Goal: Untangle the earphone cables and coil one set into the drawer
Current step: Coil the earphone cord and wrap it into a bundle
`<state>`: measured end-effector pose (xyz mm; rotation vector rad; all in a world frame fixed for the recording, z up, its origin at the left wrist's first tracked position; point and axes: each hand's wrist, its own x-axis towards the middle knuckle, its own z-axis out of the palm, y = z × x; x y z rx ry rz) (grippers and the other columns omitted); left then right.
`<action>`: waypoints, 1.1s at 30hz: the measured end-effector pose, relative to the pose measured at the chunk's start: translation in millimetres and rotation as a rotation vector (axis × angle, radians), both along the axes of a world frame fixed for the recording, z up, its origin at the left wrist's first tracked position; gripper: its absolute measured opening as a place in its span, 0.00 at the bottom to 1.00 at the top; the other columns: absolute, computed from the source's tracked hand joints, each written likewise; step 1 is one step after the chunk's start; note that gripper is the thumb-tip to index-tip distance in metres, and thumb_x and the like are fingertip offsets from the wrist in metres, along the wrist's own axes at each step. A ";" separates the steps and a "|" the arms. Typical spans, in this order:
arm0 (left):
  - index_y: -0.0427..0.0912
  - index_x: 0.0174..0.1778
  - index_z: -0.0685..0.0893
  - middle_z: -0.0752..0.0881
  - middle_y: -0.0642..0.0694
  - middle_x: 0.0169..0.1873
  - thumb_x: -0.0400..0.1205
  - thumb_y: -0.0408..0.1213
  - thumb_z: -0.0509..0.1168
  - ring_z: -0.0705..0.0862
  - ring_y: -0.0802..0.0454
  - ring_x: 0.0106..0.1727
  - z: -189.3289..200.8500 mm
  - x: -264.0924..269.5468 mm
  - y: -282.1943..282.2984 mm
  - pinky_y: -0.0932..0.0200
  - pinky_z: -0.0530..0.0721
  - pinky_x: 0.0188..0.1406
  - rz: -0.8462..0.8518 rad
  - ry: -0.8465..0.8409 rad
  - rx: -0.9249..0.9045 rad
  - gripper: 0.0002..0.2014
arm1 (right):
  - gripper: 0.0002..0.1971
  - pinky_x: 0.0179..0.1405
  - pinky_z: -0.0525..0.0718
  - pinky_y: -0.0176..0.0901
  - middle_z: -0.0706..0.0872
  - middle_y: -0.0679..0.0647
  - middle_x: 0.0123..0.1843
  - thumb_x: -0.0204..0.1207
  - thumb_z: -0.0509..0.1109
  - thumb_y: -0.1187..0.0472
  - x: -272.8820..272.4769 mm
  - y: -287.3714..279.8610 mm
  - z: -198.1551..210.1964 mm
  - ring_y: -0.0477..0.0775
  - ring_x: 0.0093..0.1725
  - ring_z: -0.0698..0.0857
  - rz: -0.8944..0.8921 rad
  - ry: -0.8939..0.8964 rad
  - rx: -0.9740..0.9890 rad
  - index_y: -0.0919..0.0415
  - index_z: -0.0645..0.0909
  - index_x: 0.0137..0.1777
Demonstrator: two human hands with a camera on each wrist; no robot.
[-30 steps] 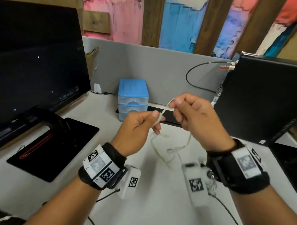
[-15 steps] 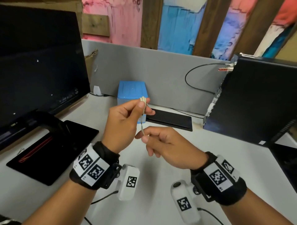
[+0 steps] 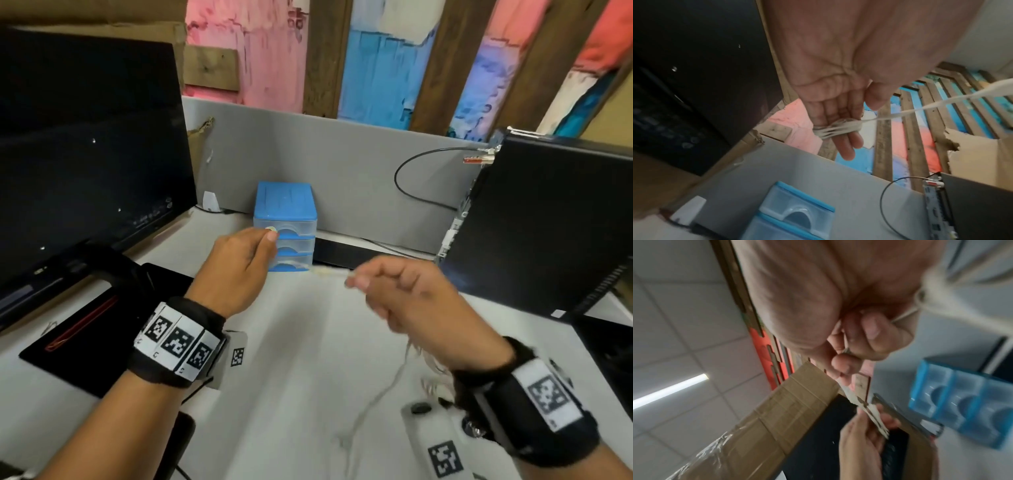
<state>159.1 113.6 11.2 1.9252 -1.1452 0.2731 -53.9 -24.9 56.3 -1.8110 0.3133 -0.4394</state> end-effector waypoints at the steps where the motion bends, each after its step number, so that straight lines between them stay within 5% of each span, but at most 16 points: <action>1: 0.38 0.40 0.86 0.88 0.47 0.36 0.90 0.47 0.52 0.85 0.53 0.41 0.2 -5.0 -2.0 0.63 0.78 0.44 -0.031 0.030 0.001 0.23 | 0.07 0.19 0.63 0.27 0.73 0.47 0.21 0.81 0.68 0.66 2.9 -5.0 9.1 0.42 0.20 0.65 -0.050 -0.070 -0.020 0.66 0.86 0.45; 4: 0.40 0.37 0.88 0.90 0.49 0.36 0.89 0.50 0.50 0.87 0.59 0.46 4.0 -20.9 -7.7 0.62 0.81 0.52 -0.176 0.231 -0.057 0.27 | 0.06 0.19 0.60 0.34 0.73 0.49 0.24 0.82 0.68 0.65 16.7 -25.0 28.8 0.45 0.21 0.64 -0.183 -0.210 -0.031 0.65 0.85 0.46; 6: 0.38 0.38 0.89 0.91 0.43 0.37 0.88 0.51 0.46 0.89 0.54 0.49 10.7 -32.6 -9.1 0.61 0.82 0.56 -0.325 0.454 -0.129 0.31 | 0.07 0.20 0.60 0.38 0.74 0.51 0.26 0.82 0.67 0.63 27.5 -40.2 33.1 0.47 0.22 0.63 -0.248 -0.250 -0.018 0.62 0.86 0.46; 10: 0.30 0.50 0.89 0.89 0.35 0.37 0.81 0.62 0.39 0.88 0.40 0.42 33.9 -48.7 -2.9 0.54 0.85 0.54 -0.660 0.930 -0.202 0.42 | 0.06 0.18 0.62 0.35 0.75 0.51 0.26 0.81 0.69 0.64 46.4 -56.4 19.4 0.45 0.21 0.64 -0.308 -0.220 0.009 0.61 0.86 0.44; 14: 0.27 0.54 0.88 0.88 0.36 0.38 0.76 0.71 0.39 0.87 0.40 0.42 51.2 -49.9 10.8 0.44 0.82 0.62 -0.898 1.104 -0.405 0.50 | 0.07 0.17 0.65 0.30 0.78 0.50 0.25 0.81 0.70 0.65 48.6 -35.0 -15.5 0.42 0.19 0.66 -0.189 -0.110 -0.022 0.65 0.87 0.43; 20: 0.28 0.60 0.85 0.89 0.36 0.47 0.76 0.74 0.39 0.88 0.40 0.54 56.1 -45.5 16.9 0.51 0.83 0.64 -0.795 1.174 -0.690 0.51 | 0.11 0.24 0.70 0.31 0.80 0.51 0.27 0.86 0.62 0.61 27.2 22.7 -43.3 0.44 0.22 0.69 0.160 -0.052 -0.034 0.63 0.86 0.50; 26: 0.29 0.61 0.85 0.89 0.35 0.52 0.78 0.72 0.42 0.88 0.39 0.58 58.1 -51.3 15.5 0.51 0.84 0.62 -0.737 1.210 -0.729 0.48 | 0.12 0.31 0.72 0.30 0.80 0.53 0.29 0.88 0.60 0.59 21.7 33.2 -41.4 0.40 0.24 0.72 0.174 -0.035 -0.126 0.61 0.85 0.55; 30: 0.30 0.56 0.86 0.90 0.41 0.41 0.78 0.64 0.54 0.90 0.49 0.41 63.1 -54.9 15.5 0.58 0.88 0.49 -0.674 1.247 -0.706 0.37 | 0.12 0.30 0.73 0.32 0.81 0.52 0.29 0.87 0.61 0.58 29.4 24.8 -45.0 0.40 0.24 0.73 0.117 0.008 -0.132 0.59 0.86 0.53; 33: 0.36 0.41 0.85 0.82 0.49 0.24 0.78 0.56 0.61 0.80 0.58 0.22 66.1 -58.9 10.7 0.63 0.87 0.36 -0.561 1.263 -0.678 0.23 | 0.12 0.29 0.72 0.25 0.81 0.53 0.28 0.87 0.61 0.59 36.4 19.1 -49.1 0.39 0.22 0.74 0.072 0.024 -0.103 0.60 0.86 0.52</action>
